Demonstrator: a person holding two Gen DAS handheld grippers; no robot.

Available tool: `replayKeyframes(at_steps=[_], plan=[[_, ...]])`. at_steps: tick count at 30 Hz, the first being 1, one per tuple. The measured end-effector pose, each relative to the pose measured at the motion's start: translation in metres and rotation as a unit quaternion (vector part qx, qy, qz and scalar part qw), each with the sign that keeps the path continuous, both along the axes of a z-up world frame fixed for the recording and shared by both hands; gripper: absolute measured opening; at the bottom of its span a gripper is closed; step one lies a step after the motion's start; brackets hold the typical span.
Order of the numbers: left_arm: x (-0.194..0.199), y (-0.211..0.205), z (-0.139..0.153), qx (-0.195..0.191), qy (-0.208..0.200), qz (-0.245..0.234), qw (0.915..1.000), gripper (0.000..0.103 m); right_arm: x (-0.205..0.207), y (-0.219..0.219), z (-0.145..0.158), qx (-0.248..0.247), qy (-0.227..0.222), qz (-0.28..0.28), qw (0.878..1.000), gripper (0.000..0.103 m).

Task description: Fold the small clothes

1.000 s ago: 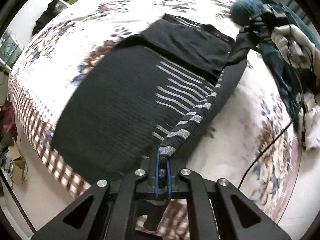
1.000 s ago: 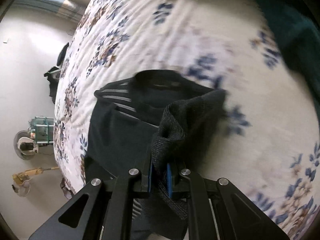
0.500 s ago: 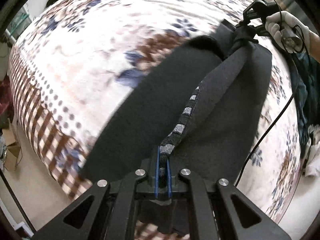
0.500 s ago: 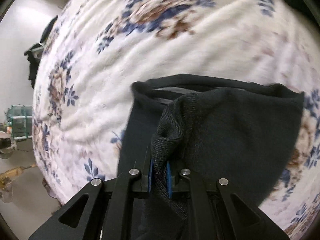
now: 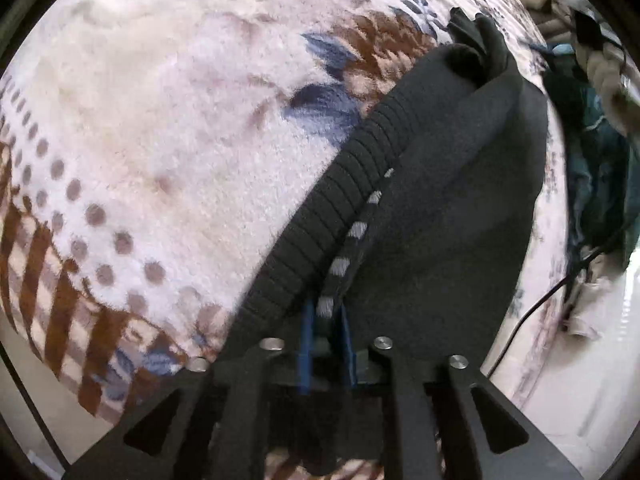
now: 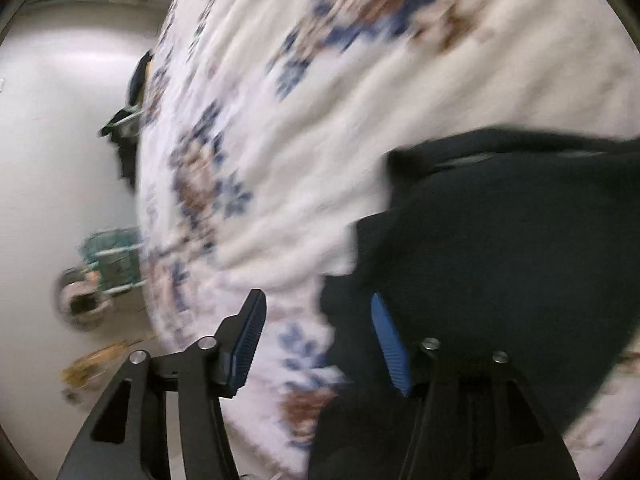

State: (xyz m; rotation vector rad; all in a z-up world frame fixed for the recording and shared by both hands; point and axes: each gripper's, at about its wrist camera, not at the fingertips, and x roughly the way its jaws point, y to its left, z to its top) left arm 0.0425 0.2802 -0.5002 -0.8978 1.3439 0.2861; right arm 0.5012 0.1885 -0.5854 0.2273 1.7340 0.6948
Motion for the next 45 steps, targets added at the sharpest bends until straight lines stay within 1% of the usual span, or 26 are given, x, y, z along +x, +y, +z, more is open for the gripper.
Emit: replayKeyframes(at_steps=[3, 5, 6, 8, 9, 10, 11, 13, 14, 16, 18, 22, 24, 27, 29, 30, 31, 33, 34, 35, 36, 37, 38, 40, 41, 45], plan=[[-0.002, -0.002, 0.003, -0.01, -0.011, -0.022, 0.9996, 0.029, 0.002, -0.016, 0.003, -0.082, -0.055, 0.019, 0.995, 0.058], [0.002, -0.008, 0.0, -0.015, -0.015, -0.04, 0.999, 0.036, 0.003, -0.018, -0.003, -0.112, -0.064, 0.022, 0.991, 0.058], [0.004, -0.012, -0.001, -0.012, -0.013, -0.049, 0.9987, 0.036, 0.003, -0.016, -0.007, -0.117, -0.06, 0.018, 0.991, 0.058], [0.012, -0.024, -0.005, 0.011, 0.001, -0.073, 0.9973, 0.036, 0.004, -0.011, -0.012, -0.113, -0.059, 0.016, 0.992, 0.058], [0.017, -0.029, -0.006, 0.027, 0.005, -0.083, 0.9962, 0.034, 0.002, -0.003, -0.014, -0.131, -0.07, 0.021, 0.989, 0.058], [0.019, -0.035, -0.004, 0.053, 0.009, -0.089, 0.9946, 0.03, 0.001, 0.004, -0.017, -0.155, -0.083, 0.029, 0.984, 0.057], [0.02, -0.039, -0.003, 0.069, 0.008, -0.09, 0.9936, 0.006, 0.001, 0.011, -0.022, -0.19, -0.104, 0.041, 0.975, 0.054], [0.017, -0.042, 0.005, 0.094, 0.002, -0.078, 0.9925, 0.004, -0.004, 0.022, -0.033, -0.241, -0.133, 0.067, 0.959, 0.012], [0.015, -0.042, 0.009, 0.1, 0.001, -0.071, 0.9924, 0.004, -0.006, 0.024, -0.035, -0.25, -0.14, 0.068, 0.956, 0.011], [0.008, -0.039, 0.023, 0.108, -0.006, -0.046, 0.9931, 0.004, -0.008, 0.022, -0.026, -0.247, -0.152, 0.052, 0.956, 0.01], [0.001, -0.034, 0.037, 0.111, -0.02, -0.029, 0.9932, 0.004, -0.01, 0.016, -0.011, -0.232, -0.158, 0.029, 0.959, 0.009], [-0.01, -0.02, 0.056, 0.128, -0.032, -0.016, 0.9911, 0.004, -0.009, 0.011, 0.019, -0.198, -0.166, -0.001, 0.966, 0.009], [-0.015, -0.012, 0.055, 0.127, -0.027, -0.005, 0.9915, 0.004, -0.006, 0.016, 0.02, -0.195, -0.166, -0.004, 0.967, 0.009], [-0.018, 0.004, 0.044, 0.122, -0.011, 0.009, 0.9924, 0.004, -0.008, 0.037, 0.007, -0.194, -0.155, 0.004, 0.969, 0.009], [-0.022, 0.013, 0.028, 0.099, 0.001, 0.01, 0.995, 0.004, -0.012, 0.058, -0.003, -0.198, -0.153, 0.019, 0.968, 0.009], [-0.022, 0.015, 0.014, 0.065, 0.012, 0.0, 0.9978, 0.004, -0.013, 0.069, -0.01, -0.204, -0.155, 0.03, 0.966, 0.009], [-0.025, 0.017, 0.006, 0.041, 0.018, 0.005, 0.999, 0.006, -0.016, 0.079, -0.02, -0.211, -0.149, 0.052, 0.965, 0.01], [-0.038, 0.029, 0.003, -0.013, -0.003, 0.042, 0.999, 0.009, -0.02, 0.085, -0.028, -0.218, -0.14, 0.071, 0.963, 0.016], [-0.046, 0.036, 0.003, -0.041, -0.015, 0.065, 0.9969, 0.013, -0.022, 0.084, -0.026, -0.213, -0.139, 0.075, 0.964, 0.018], [-0.058, 0.042, 0.006, -0.051, -0.021, 0.08, 0.9953, 0.025, -0.025, 0.08, -0.02, -0.193, -0.132, 0.081, 0.969, 0.03], [-0.066, 0.048, 0.008, -0.057, -0.026, 0.092, 0.9938, 0.032, -0.031, 0.071, -0.012, -0.167, -0.122, 0.084, 0.975, 0.047], [-0.077, 0.054, 0.01, -0.067, -0.032, 0.105, 0.9918, 0.044, -0.04, 0.056, -0.002, -0.144, -0.114, 0.085, 0.979, 0.052], [-0.083, 0.059, 0.011, -0.073, -0.035, 0.109, 0.9907, 0.054, -0.047, 0.044, 0.006, -0.134, -0.111, 0.084, 0.981, 0.058], [-0.089, 0.064, 0.013, -0.08, -0.038, 0.104, 0.9906, 0.055, -0.073, 0.008, 0.021, -0.115, -0.102, 0.077, 0.985, 0.061], [-0.082, 0.057, 0.012, -0.076, -0.032, 0.093, 0.9922, 0.055, -0.09, -0.016, 0.025, -0.111, -0.094, 0.07, 0.987, 0.061], [-0.059, 0.029, 0.004, -0.035, 0.004, 0.017, 0.9992, 0.055, -0.181, -0.114, 0.014, -0.13, -0.036, 0.037, 0.99, 0.061]])
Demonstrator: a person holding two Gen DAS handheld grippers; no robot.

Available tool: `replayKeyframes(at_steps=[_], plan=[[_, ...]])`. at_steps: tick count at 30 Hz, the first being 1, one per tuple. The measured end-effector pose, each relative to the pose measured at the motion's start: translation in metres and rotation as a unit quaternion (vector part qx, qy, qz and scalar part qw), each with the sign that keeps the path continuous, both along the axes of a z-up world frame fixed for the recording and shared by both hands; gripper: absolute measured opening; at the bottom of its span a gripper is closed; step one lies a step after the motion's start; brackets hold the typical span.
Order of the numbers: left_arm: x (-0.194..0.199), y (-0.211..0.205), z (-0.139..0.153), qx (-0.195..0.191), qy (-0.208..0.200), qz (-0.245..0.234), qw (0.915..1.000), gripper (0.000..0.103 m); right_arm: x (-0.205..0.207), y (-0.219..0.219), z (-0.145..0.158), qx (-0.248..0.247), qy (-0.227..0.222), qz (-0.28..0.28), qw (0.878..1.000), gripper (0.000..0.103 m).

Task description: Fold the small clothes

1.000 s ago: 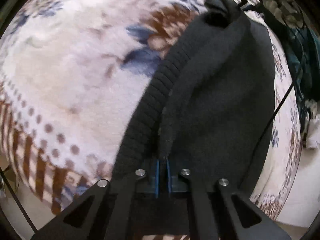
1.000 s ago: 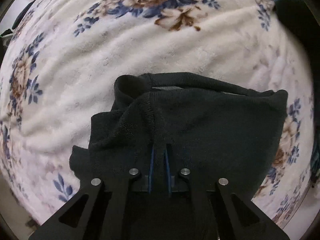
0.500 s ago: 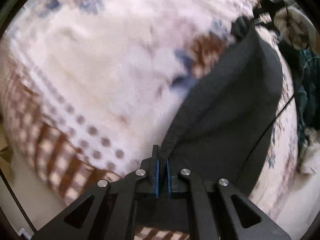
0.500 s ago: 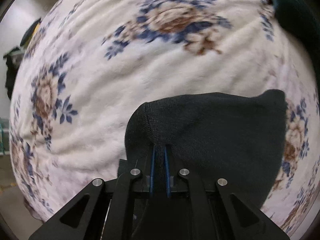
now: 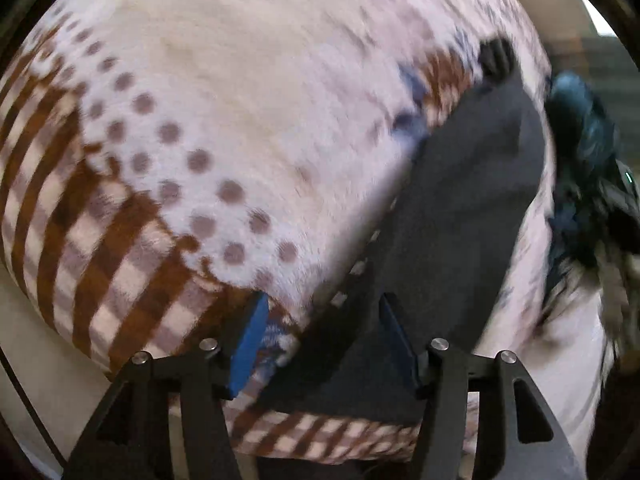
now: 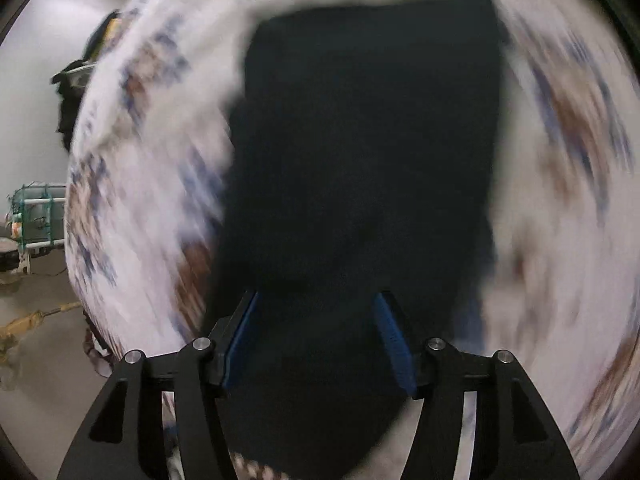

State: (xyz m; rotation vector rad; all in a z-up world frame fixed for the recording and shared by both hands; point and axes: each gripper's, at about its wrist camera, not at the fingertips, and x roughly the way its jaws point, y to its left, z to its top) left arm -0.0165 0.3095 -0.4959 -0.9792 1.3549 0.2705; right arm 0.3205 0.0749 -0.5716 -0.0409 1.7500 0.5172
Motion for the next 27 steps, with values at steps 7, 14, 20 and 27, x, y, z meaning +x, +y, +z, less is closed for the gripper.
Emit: replayKeyframes(at_steps=[7, 14, 20, 27], plan=[[0.01, -0.053, 0.01, 0.08, 0.02, -0.058, 0.9949, 0.009, -0.203, -0.108, -0.086, 0.002, 0.192, -0.062, 0.98, 0.061], [-0.006, -0.065, 0.037, 0.108, 0.0, -0.057, 0.9925, 0.006, -0.283, -0.115, -0.089, 0.061, 0.126, -0.101, 0.985, 0.011], [-0.003, -0.077, 0.024, 0.132, 0.054, -0.102, 0.9845, 0.006, -0.302, -0.127, -0.046, 0.05, 0.061, -0.085, 0.993, 0.008], [-0.013, -0.058, 0.052, 0.079, 0.042, -0.102, 0.9908, 0.016, -0.302, -0.148, -0.047, 0.057, 0.125, -0.107, 0.985, 0.008]])
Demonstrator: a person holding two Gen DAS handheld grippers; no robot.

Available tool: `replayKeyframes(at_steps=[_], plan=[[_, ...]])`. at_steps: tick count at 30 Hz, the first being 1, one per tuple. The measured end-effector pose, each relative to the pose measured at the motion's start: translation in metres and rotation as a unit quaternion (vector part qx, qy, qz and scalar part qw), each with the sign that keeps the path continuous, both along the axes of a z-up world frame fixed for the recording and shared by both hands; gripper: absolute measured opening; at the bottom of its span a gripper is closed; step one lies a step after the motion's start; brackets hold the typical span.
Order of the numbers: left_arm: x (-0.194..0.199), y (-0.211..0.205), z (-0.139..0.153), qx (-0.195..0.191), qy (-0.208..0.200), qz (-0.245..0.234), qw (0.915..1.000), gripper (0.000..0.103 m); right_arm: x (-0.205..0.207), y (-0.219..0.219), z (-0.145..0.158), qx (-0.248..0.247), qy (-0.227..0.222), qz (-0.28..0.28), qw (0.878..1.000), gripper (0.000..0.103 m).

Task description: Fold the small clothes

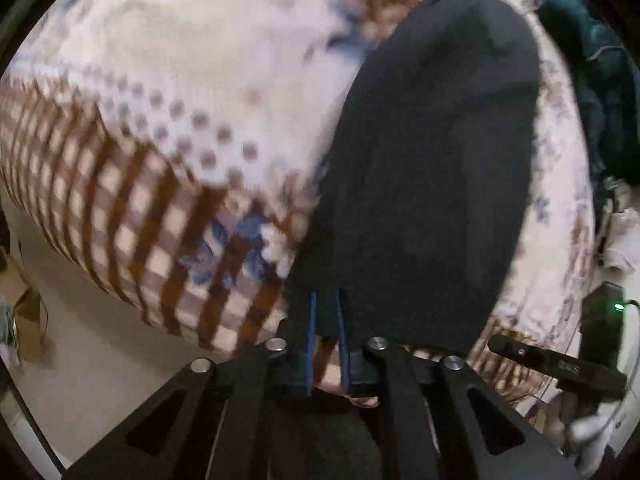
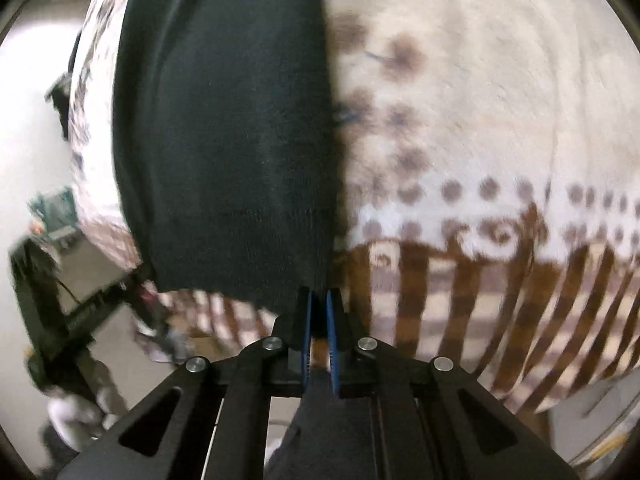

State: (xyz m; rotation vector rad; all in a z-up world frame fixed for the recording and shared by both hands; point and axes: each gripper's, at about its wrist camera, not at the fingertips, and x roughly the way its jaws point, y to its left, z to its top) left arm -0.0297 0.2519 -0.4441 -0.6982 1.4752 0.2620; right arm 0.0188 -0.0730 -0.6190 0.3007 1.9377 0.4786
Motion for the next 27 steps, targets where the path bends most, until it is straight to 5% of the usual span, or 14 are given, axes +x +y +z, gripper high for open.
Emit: replayKeyframes(at_steps=[2, 3, 5, 11, 15, 19, 21, 22, 23, 25, 27], plan=[[0.013, 0.013, 0.022, -0.004, -0.037, 0.0, 0.9993, 0.048, 0.01, -0.01, 0.01, -0.006, -0.007, -0.002, 1.0, 0.018], [0.024, 0.022, 0.029, -0.007, -0.053, 0.004, 0.9986, 0.056, 0.016, -0.015, 0.019, -0.016, -0.024, -0.004, 1.0, 0.039], [0.063, 0.041, 0.038, -0.031, -0.095, 0.02, 0.9948, 0.065, 0.042, -0.024, 0.035, -0.027, -0.049, -0.018, 0.998, 0.052], [0.235, 0.093, 0.015, -0.07, -0.164, 0.01, 0.984, 0.065, 0.136, -0.019, 0.054, -0.027, -0.092, -0.076, 0.992, 0.056], [0.346, 0.103, -0.032, -0.126, -0.155, -0.015, 0.9797, 0.065, 0.224, -0.016, 0.05, -0.054, -0.128, -0.125, 0.982, 0.057], [0.407, 0.098, -0.077, -0.125, -0.123, -0.057, 0.9828, 0.065, 0.283, -0.018, 0.04, -0.078, -0.134, -0.179, 0.971, 0.057], [0.415, 0.086, -0.072, -0.117, -0.139, -0.081, 0.98, 0.063, 0.292, -0.017, 0.028, -0.086, -0.125, -0.201, 0.968, 0.057], [0.418, 0.077, -0.065, -0.129, -0.175, -0.104, 0.9704, 0.049, 0.296, -0.019, 0.022, -0.093, -0.117, -0.212, 0.966, 0.057], [0.416, 0.072, -0.058, -0.141, -0.192, -0.121, 0.9637, 0.024, 0.296, -0.014, 0.016, -0.099, -0.111, -0.218, 0.964, 0.057], [0.412, 0.072, -0.051, -0.188, -0.219, -0.125, 0.9492, 0.022, 0.291, -0.015, 0.003, -0.109, -0.093, -0.23, 0.963, 0.057], [0.405, 0.088, -0.058, -0.281, -0.244, -0.087, 0.9242, 0.021, 0.288, -0.019, -0.006, -0.108, -0.078, -0.242, 0.961, 0.057]])
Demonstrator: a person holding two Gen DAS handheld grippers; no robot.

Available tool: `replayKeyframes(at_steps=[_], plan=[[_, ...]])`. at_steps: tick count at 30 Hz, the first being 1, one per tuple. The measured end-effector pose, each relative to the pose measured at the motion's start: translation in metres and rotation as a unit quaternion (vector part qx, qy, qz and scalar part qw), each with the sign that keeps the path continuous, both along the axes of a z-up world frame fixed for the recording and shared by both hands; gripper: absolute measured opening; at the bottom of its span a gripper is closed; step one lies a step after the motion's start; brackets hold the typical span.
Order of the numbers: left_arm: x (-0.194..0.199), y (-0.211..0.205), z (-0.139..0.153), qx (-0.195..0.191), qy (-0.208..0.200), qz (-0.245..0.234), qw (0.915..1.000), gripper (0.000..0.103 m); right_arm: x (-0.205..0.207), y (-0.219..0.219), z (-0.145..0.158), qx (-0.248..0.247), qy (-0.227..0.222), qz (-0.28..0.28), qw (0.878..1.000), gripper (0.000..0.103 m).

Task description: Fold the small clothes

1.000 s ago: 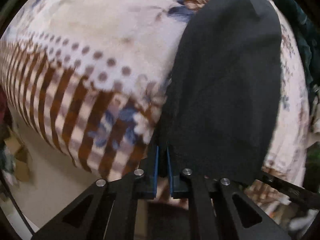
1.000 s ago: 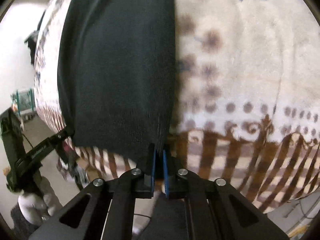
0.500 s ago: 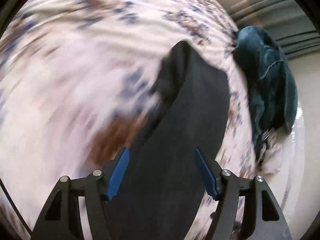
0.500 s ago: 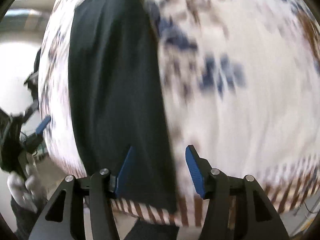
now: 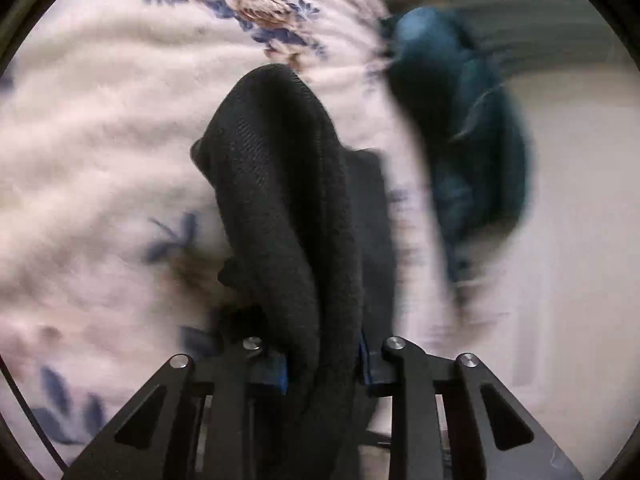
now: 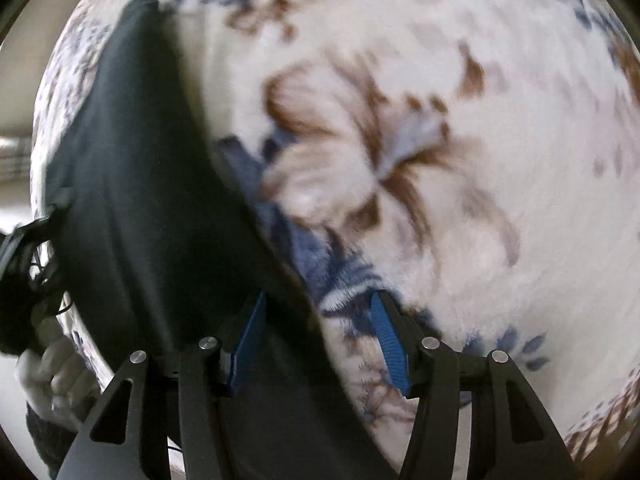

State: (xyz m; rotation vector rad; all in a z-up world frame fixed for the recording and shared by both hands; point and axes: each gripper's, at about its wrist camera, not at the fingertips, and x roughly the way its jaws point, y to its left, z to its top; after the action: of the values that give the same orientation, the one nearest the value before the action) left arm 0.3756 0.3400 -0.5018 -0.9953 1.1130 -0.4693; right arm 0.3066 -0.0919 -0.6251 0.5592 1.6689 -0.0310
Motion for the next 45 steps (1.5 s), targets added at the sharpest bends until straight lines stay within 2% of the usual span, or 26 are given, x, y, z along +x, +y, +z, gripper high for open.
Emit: replayKeyframes(at_steps=[2, 3, 4, 5, 7, 9, 10, 12, 13, 15, 16, 19, 21, 22, 26, 28, 31, 34, 35, 37, 40, 42, 45], plan=[[-0.008, 0.017, -0.025, -0.092, 0.021, 0.029, 0.9951, 0.022, -0.002, -0.006, 0.0, 0.004, -0.002, 0.0, 1.0, 0.057], [-0.009, 0.023, -0.035, -0.102, 0.036, 0.036, 0.9935, 0.023, -0.005, -0.018, 0.003, 0.005, -0.002, 0.003, 1.0, 0.057], [-0.009, 0.03, -0.045, -0.068, 0.059, 0.038, 0.9952, 0.027, -0.006, -0.015, 0.004, 0.005, -0.001, 0.005, 1.0, 0.057], [-0.008, 0.032, -0.046, -0.048, 0.065, 0.034, 0.9961, 0.03, -0.005, -0.017, 0.005, 0.005, 0.002, 0.009, 1.0, 0.057], [-0.007, 0.032, -0.039, -0.039, 0.077, 0.024, 0.996, 0.037, -0.001, -0.009, 0.007, 0.006, 0.008, 0.013, 1.0, 0.057], [-0.003, 0.031, -0.026, -0.019, 0.072, 0.024, 0.997, 0.041, 0.003, -0.002, 0.013, -0.002, 0.01, 0.021, 1.0, 0.057], [-0.002, 0.03, -0.013, 0.007, 0.06, 0.025, 0.9979, 0.046, 0.009, 0.001, 0.013, -0.005, 0.007, 0.024, 1.0, 0.057], [0.001, 0.025, -0.001, 0.032, 0.048, 0.02, 0.9981, 0.054, 0.02, 0.001, 0.02, -0.01, -0.003, 0.033, 0.999, 0.057], [0.009, 0.021, -0.002, 0.038, 0.049, 0.016, 0.998, 0.054, 0.023, 0.001, 0.025, -0.007, -0.008, 0.035, 0.999, 0.057], [0.026, 0.014, -0.012, 0.082, 0.052, 0.018, 0.9952, 0.052, 0.025, 0.001, 0.032, -0.003, -0.013, 0.039, 0.999, 0.057], [0.039, 0.014, -0.025, 0.106, 0.064, 0.023, 0.992, 0.042, 0.025, 0.001, 0.034, -0.002, -0.014, 0.042, 0.999, 0.057], [0.053, 0.022, -0.04, 0.093, 0.09, 0.026, 0.9913, 0.042, 0.025, -0.003, 0.036, -0.006, -0.01, 0.047, 0.999, 0.057], [0.05, 0.026, -0.032, 0.085, 0.095, 0.021, 0.9916, 0.043, 0.017, 0.002, 0.028, -0.005, -0.007, 0.047, 0.999, 0.057], [0.043, 0.028, -0.024, 0.093, 0.094, 0.016, 0.9912, 0.049, 0.015, 0.001, 0.031, -0.002, -0.008, 0.047, 0.999, 0.057], [-0.005, 0.029, 0.007, 0.119, 0.076, -0.016, 0.9899, 0.076, -0.006, -0.007, 0.043, 0.007, -0.001, 0.06, 0.998, 0.057], [-0.036, 0.025, 0.017, 0.131, 0.08, -0.031, 0.9877, 0.081, -0.026, -0.01, 0.039, 0.02, 0.009, 0.065, 0.998, 0.057], [-0.103, 0.016, 0.025, 0.131, 0.111, -0.028, 0.9848, 0.081, -0.054, -0.016, 0.046, 0.04, 0.025, 0.072, 0.996, 0.06], [-0.171, -0.008, 0.028, 0.16, 0.145, -0.036, 0.9757, 0.081, -0.088, -0.021, 0.049, 0.052, 0.043, 0.086, 0.994, 0.061], [-0.188, -0.019, 0.025, 0.175, 0.157, -0.047, 0.9709, 0.081, -0.098, -0.021, 0.049, 0.054, 0.048, 0.093, 0.993, 0.061], [-0.231, -0.047, 0.014, 0.23, 0.191, -0.073, 0.9515, 0.081, -0.128, -0.02, 0.047, 0.057, 0.059, 0.114, 0.99, 0.061], [-0.285, -0.071, -0.003, 0.26, 0.237, -0.093, 0.9314, 0.081, -0.164, -0.02, 0.049, 0.056, 0.079, 0.133, 0.986, 0.061], [-0.31, -0.077, -0.01, 0.256, 0.257, -0.086, 0.928, 0.081, -0.188, -0.021, 0.051, 0.064, 0.087, 0.142, 0.984, 0.061], [-0.331, -0.08, -0.016, 0.25, 0.264, -0.067, 0.9291, 0.081, -0.215, -0.02, 0.046, 0.07, 0.098, 0.15, 0.981, 0.061]])
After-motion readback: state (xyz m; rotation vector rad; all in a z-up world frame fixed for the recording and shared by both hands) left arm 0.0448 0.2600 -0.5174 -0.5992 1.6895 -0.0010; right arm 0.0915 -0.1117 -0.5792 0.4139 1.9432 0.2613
